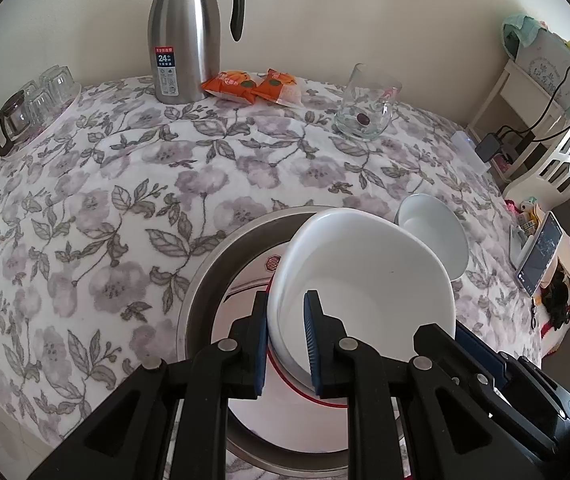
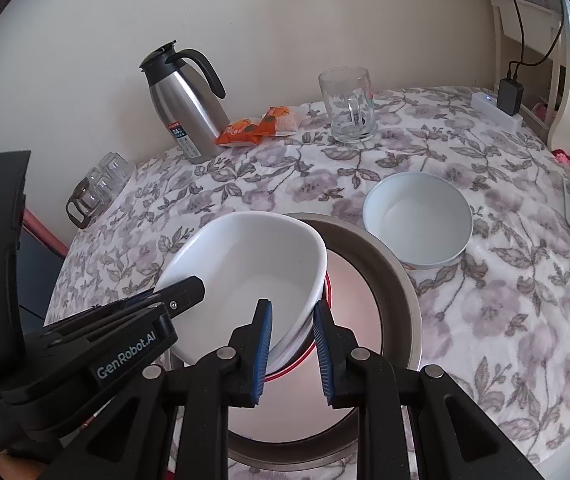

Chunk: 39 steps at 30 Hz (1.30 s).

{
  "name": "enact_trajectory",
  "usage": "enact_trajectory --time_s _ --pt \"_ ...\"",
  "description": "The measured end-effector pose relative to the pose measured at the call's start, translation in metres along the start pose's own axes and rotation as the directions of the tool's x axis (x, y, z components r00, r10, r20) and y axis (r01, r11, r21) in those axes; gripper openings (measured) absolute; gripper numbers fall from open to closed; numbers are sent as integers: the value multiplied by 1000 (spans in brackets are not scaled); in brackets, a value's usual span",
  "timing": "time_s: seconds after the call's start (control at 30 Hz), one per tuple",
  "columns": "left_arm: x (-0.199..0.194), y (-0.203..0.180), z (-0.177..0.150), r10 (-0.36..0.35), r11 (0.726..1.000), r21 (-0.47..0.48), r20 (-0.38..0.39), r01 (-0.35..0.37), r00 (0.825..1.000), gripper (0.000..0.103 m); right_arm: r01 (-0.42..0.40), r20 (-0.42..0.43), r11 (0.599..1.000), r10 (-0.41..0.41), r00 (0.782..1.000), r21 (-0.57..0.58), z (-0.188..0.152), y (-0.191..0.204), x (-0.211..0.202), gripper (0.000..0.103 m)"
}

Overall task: Organize plates and bowls
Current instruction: 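Carry the white square bowl over the basin and lower it into the red-rimmed bowl, then open both tools to release the square bowl and withdraw them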

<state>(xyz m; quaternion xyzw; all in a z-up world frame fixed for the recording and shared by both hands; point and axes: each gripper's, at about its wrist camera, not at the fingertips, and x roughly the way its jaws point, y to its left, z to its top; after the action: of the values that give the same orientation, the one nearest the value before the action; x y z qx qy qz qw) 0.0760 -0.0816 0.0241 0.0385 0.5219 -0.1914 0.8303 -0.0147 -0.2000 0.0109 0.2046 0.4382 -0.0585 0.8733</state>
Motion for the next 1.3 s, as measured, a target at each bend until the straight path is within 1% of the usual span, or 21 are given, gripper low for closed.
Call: enact_trajectory --time_s 0.37,0.63,1.13,1.2,1.23,1.27,1.3 --pt "3 -2 0 29 999 14 -2 -29 1000 17 -22 -8 1000 22 1000 18 0 -2 1 23" --pt "1 1 0 9 1000 -8 -2 -9 1000 17 -31 10 999 31 999 34 3 -8 -5 23" --pt "-21 6 6 -5 999 -34 47 7 999 18 -48 50 998 45 998 51 7 -14 -18 23" --pt "-26 10 7 -9 998 -55 57 12 998 26 -38 55 998 35 998 58 8 -17 -19 23" --pt "-27 12 7 -7 997 -71 58 11 998 39 -29 57 998 26 998 59 8 -18 -19 23" --pt "-28 13 7 -6 996 -83 59 11 998 47 -20 58 998 17 998 59 9 -19 -19 23" --pt "-30 16 8 -7 995 -103 64 13 998 48 -14 58 998 10 998 61 10 -20 -19 23"
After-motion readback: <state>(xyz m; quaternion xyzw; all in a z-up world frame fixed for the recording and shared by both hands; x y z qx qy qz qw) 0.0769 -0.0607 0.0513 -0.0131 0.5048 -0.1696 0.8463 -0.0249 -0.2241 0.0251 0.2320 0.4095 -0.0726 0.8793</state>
